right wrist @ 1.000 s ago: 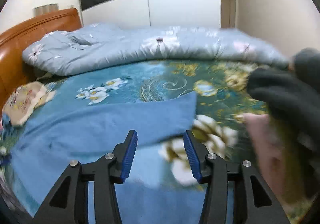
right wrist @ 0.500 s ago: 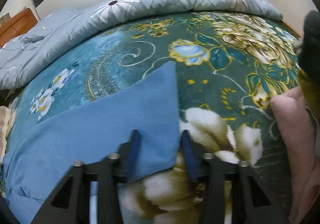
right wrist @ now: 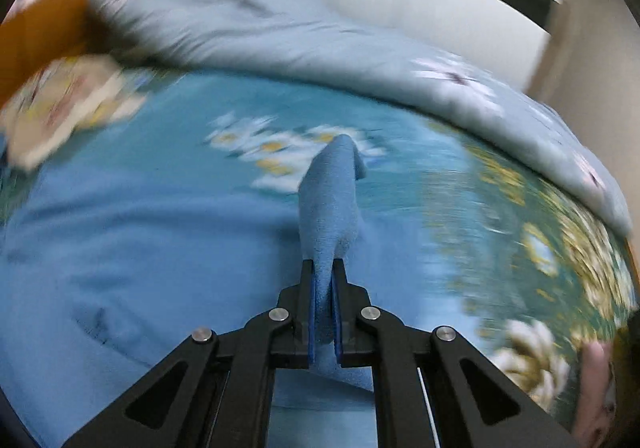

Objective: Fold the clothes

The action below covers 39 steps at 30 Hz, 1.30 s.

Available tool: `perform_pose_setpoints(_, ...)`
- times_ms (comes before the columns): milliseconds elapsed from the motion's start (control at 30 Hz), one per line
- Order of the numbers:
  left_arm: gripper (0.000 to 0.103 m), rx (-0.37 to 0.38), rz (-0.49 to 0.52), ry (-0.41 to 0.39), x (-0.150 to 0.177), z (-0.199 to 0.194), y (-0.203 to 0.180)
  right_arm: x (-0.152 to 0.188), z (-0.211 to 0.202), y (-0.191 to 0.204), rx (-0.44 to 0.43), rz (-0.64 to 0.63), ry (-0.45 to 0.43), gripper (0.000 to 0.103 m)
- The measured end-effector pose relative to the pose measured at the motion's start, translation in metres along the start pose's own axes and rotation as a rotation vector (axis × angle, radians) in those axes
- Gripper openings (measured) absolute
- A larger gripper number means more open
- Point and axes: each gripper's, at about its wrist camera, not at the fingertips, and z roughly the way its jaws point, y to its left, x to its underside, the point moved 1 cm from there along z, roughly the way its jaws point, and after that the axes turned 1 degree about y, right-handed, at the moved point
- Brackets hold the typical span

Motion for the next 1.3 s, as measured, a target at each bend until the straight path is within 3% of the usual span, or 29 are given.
perform_pose_setpoints(100, 0.058, -0.004, 0.008, -0.001, 0.001, -0.003, 0.0, 0.006, 0.013, 0.025, -0.037, -0.033, 0.037, 0.009)
perform_pose_setpoints(167, 0.058, -0.008, 0.004, 0.002, 0.001, -0.003, 0.002, 0.008, 0.016, 0.033, -0.064, -0.047, 0.043, 0.015)
perform_pose_setpoints(200, 0.058, -0.007, 0.001, 0.004, 0.002, -0.002, 0.003, 0.009, 0.014, 0.033, -0.09, -0.048, 0.043, 0.024)
perform_pose_setpoints(233, 0.058, -0.007, -0.001, 0.007, 0.002, -0.002, 0.004, 0.01, 0.012, 0.033, -0.138, -0.042, 0.043, 0.036)
perform_pose_setpoints(367, 0.058, -0.008, -0.004, 0.012, 0.004, 0.001, 0.004, 0.006, -0.009, 0.007, -0.304, 0.058, -0.006, 0.04)
perform_pose_setpoints(533, 0.058, -0.004, -0.003, 0.015, 0.006, 0.004, 0.002, 0.002, -0.027, -0.058, -0.228, 0.215, -0.07, 0.043)
perform_pose_setpoints(667, 0.058, -0.004, 0.004, 0.022, 0.008, 0.008, -0.002, 0.008, -0.007, -0.065, -0.277, 0.252, -0.008, 0.043)
perform_pose_setpoints(833, 0.058, -0.01, 0.018, 0.024, 0.008, 0.008, -0.007, 0.012, 0.016, -0.027, -0.372, 0.236, 0.049, 0.043)
perform_pose_setpoints(967, 0.058, -0.016, 0.019, 0.019, 0.008, 0.005, -0.007, 0.01, 0.025, -0.001, -0.372, 0.224, 0.082, 0.043)
perform_pose_setpoints(1000, 0.058, -0.017, 0.019, 0.018, 0.008, 0.005, -0.007, 0.01, 0.024, 0.0, -0.37, 0.228, 0.075, 0.039)
perform_pose_setpoints(1033, 0.058, -0.019, 0.019, 0.018, 0.008, 0.005, -0.006, 0.01, 0.022, 0.0, -0.374, 0.235, 0.067, 0.022)
perform_pose_setpoints(1100, 0.058, -0.02, 0.016, 0.02, 0.007, 0.006, -0.006, 0.01, 0.018, -0.008, -0.367, 0.252, 0.055, 0.009)
perform_pose_setpoints(1300, 0.058, -0.016, 0.014, 0.026, 0.008, 0.009, -0.006, 0.009, -0.004, -0.071, -0.225, 0.32, -0.027, 0.008)
